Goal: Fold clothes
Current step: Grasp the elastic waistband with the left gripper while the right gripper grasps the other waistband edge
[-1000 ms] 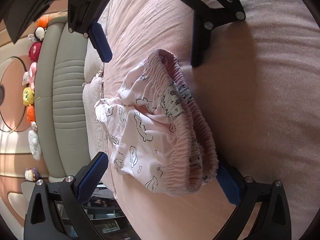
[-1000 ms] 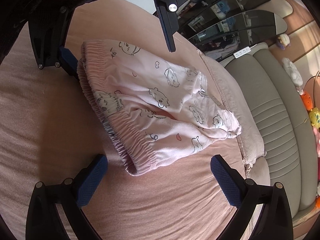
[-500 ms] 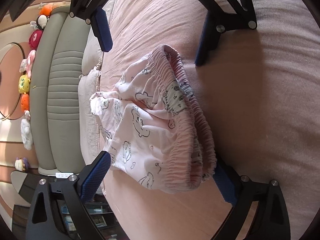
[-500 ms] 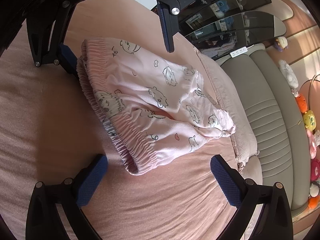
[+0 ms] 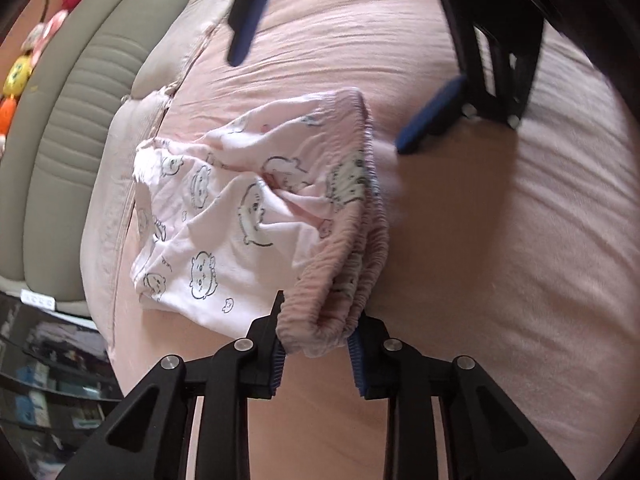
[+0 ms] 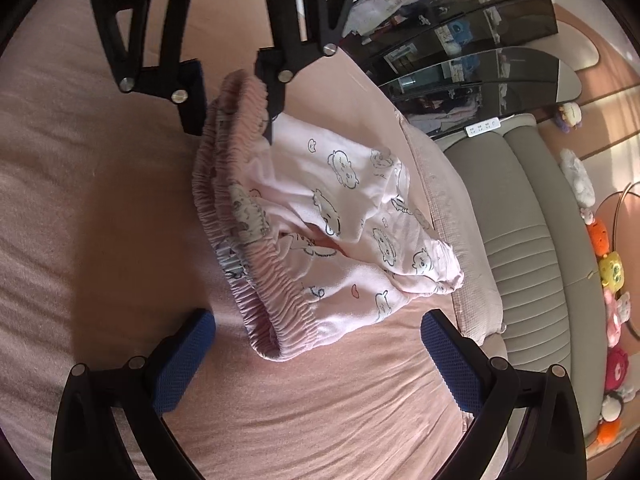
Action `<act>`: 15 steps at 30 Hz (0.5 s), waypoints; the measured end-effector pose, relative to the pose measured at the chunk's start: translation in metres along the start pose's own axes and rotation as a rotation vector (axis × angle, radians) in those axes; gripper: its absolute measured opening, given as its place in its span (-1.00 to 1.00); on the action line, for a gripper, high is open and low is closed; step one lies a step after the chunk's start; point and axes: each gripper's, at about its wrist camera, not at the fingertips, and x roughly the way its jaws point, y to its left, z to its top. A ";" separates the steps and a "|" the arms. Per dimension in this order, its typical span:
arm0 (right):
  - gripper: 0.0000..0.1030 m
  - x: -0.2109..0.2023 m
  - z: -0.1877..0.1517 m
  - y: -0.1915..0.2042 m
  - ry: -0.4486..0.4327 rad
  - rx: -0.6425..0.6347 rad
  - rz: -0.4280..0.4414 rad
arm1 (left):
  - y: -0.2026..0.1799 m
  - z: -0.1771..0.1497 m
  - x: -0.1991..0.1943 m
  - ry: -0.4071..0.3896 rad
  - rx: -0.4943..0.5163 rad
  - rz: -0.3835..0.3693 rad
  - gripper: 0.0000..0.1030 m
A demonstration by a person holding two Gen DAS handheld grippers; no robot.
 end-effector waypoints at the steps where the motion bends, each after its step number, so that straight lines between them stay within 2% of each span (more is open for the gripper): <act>1: 1.00 0.000 0.000 0.000 -0.004 -0.006 0.002 | 0.009 0.001 -0.002 -0.008 -0.045 -0.014 -0.55; 6: 1.00 0.002 -0.001 -0.003 -0.021 -0.003 0.021 | 0.042 0.006 -0.010 -0.047 -0.213 -0.082 -0.58; 15: 1.00 0.004 0.001 0.000 -0.047 -0.024 -0.018 | 0.067 0.013 -0.008 -0.067 -0.291 -0.129 -0.70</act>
